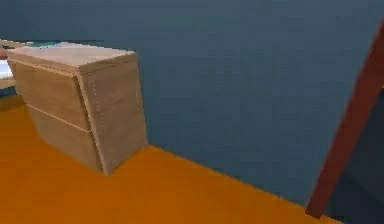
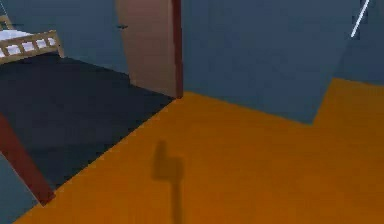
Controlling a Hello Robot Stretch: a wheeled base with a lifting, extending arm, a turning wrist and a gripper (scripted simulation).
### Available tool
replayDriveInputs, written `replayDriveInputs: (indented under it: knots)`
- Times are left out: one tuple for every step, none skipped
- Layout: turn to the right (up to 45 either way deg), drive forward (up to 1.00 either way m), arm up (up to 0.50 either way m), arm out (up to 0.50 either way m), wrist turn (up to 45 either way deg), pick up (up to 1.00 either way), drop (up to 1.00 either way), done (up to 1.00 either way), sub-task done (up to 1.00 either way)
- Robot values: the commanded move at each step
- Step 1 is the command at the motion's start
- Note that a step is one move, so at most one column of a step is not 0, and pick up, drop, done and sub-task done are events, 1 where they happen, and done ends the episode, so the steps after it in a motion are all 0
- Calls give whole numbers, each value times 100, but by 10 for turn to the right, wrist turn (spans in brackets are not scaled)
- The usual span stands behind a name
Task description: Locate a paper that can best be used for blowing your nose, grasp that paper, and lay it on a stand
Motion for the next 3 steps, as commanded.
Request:
replayDriveInputs:
  knots:
    - [450,0,0,0,0,0,0,0,0]
    - [240,0,0,0,0,0,0,0,0]
    - [0,100,0,0,0,0,0,0,0]
